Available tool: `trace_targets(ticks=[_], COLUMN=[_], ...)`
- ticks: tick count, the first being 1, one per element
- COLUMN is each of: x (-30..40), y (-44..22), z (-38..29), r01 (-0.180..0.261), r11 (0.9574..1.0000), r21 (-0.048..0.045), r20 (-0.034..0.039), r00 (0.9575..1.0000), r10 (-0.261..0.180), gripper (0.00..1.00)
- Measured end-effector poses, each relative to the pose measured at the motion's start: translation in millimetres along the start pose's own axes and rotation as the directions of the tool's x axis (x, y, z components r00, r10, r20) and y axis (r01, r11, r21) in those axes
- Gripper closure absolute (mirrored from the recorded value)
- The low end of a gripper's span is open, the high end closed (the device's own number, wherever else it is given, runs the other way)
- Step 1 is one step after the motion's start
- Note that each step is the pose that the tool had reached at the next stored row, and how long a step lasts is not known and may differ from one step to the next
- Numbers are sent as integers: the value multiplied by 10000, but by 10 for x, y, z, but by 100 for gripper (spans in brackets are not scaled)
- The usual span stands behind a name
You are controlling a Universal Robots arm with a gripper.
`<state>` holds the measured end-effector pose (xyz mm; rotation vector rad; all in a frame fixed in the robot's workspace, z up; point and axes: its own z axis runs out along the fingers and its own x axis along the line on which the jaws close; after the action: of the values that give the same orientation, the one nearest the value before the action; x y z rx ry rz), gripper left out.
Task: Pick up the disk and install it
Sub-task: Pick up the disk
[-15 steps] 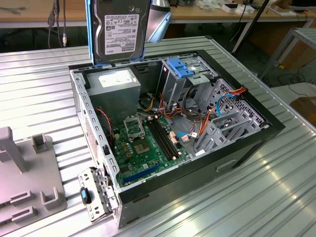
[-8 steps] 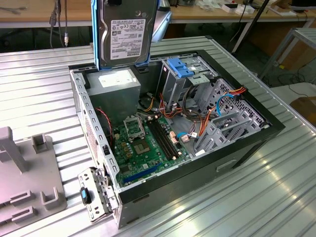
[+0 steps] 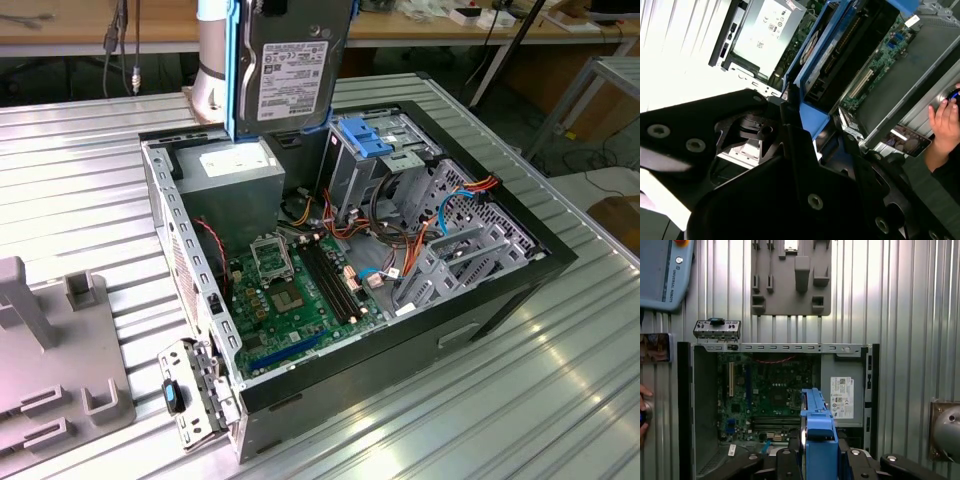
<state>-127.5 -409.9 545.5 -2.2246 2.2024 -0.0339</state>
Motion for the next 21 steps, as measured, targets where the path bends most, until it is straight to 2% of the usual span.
trace_targets(ticks=[3,7,9,13,16,19,21], x=[26,109,185,284,465,574,707], y=[-23,-48,-56,-56,-54,-53,-52], z=[2,6,8,11,14,17,20], r01=[0,0,0,-1,-1,-1,0], r11=[10000,10000,10000,10000,10000,10000,10000], r21=[-1,-1,-1,-1,-1,0,0], r20=[-2,-2,-2,-1,-1,0,0], r00=[10000,10000,10000,10000,10000,10000,10000], r10=[0,0,0,1,1,1,0], gripper=[64,64,64,64,64,64,64])
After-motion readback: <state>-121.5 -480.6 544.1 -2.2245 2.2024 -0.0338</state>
